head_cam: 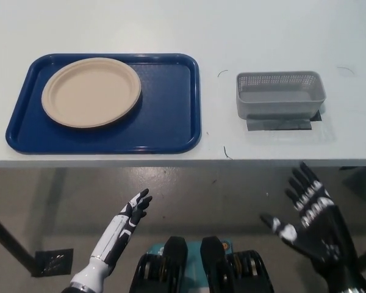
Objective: Use the right hand to pick up a plate from a leveled surface and place it into a tray on the left side
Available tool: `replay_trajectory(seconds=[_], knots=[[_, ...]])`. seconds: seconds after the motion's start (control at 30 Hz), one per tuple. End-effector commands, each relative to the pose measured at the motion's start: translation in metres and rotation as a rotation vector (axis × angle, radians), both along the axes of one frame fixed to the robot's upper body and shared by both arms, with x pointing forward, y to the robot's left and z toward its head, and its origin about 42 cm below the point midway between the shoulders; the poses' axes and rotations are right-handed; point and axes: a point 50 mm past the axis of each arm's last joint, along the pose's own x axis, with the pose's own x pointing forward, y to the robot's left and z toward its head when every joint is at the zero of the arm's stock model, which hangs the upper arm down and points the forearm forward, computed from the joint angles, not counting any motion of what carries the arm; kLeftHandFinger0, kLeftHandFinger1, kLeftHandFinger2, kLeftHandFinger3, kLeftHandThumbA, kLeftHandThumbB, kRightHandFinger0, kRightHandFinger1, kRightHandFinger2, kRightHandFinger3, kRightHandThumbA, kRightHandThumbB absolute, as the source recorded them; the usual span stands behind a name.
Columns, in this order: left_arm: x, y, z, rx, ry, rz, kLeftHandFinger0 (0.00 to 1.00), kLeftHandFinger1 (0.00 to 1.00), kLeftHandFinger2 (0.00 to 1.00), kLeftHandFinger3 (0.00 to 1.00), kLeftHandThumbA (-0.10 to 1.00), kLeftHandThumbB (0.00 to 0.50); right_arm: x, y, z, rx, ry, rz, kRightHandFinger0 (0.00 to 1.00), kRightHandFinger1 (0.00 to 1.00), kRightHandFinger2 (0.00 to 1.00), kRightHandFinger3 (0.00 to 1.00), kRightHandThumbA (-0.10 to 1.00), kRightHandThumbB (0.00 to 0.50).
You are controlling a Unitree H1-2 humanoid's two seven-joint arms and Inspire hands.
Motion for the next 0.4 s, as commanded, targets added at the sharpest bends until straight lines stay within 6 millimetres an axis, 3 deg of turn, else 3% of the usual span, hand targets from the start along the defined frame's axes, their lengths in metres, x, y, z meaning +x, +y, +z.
replay_trajectory(seconds=[0.0,0.03,0.07,0.17,0.37], knots=[[0.012,-0.010,0.023,-0.031,-0.121,-0.038,1.00,1.00,1.00,1.00,1.00,0.209,-0.044,-0.009,0.031,-0.372,-0.608,0.061,1.00,1.00,1.00,1.00,1.00,0.307],[0.017,-0.011,0.026,-0.029,-0.131,-0.039,1.00,1.00,1.00,1.00,1.00,0.208,-0.027,-0.018,0.019,-0.392,-0.571,0.046,1.00,1.00,1.00,1.00,1.00,0.298],[0.018,-0.011,0.026,-0.029,-0.132,-0.039,1.00,1.00,1.00,1.00,1.00,0.208,-0.023,-0.020,0.016,-0.399,-0.563,0.044,1.00,1.00,1.00,1.00,1.00,0.298],[0.019,-0.012,0.027,-0.024,-0.147,-0.039,1.00,1.00,1.00,1.00,1.00,0.191,0.012,-0.046,-0.017,-0.457,-0.378,0.013,1.00,1.00,1.00,1.00,1.00,0.323],[0.016,-0.010,0.026,-0.022,-0.150,-0.028,1.00,1.00,1.00,1.00,1.00,0.183,0.028,-0.058,-0.034,-0.429,-0.234,0.023,1.00,1.00,1.00,1.00,1.00,0.289]])
